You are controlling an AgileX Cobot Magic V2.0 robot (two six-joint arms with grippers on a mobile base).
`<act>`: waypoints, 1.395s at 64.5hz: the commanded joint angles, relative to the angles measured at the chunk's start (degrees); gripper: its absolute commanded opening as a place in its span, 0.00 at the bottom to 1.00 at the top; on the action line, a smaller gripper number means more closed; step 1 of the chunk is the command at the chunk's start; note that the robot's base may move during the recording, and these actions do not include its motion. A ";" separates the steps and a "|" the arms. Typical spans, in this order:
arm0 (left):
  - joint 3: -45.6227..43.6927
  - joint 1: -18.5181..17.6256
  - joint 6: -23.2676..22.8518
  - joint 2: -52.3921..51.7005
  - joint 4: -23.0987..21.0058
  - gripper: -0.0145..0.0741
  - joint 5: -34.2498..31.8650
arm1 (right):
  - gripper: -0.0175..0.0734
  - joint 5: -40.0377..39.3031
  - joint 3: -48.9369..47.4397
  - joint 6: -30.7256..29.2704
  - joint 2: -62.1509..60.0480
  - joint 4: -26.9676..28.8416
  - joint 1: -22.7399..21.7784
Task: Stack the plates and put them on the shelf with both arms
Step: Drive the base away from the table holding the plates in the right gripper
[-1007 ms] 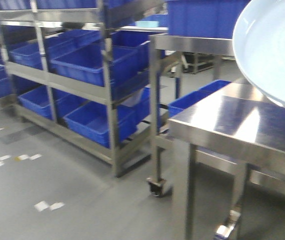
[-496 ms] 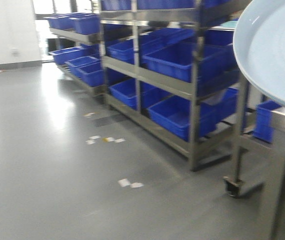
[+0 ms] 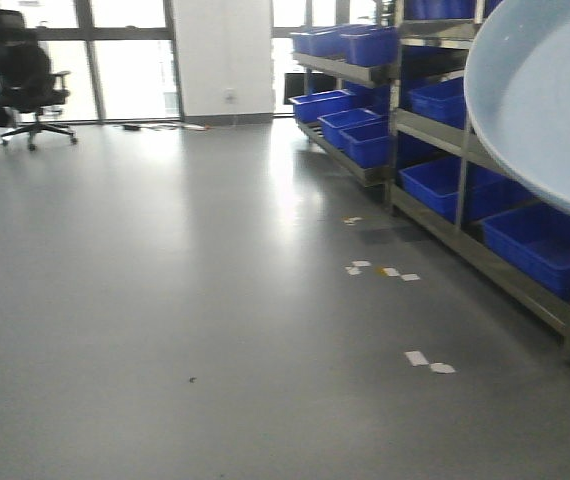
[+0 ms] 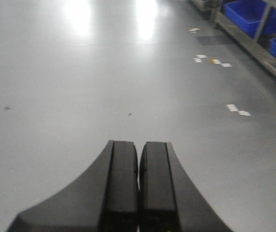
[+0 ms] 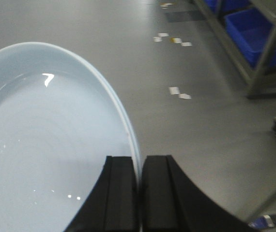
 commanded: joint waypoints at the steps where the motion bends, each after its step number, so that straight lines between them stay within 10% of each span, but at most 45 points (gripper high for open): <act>1: -1.56 -0.41 -0.47 0.37 0.04 0.26 -4.31 | 0.25 -5.08 -1.56 -0.07 -0.05 -0.40 -0.36; 90: -1.56 -0.41 -0.47 0.37 0.04 0.26 -4.16 | 0.25 -4.58 -1.56 -0.07 0.23 -0.40 -0.36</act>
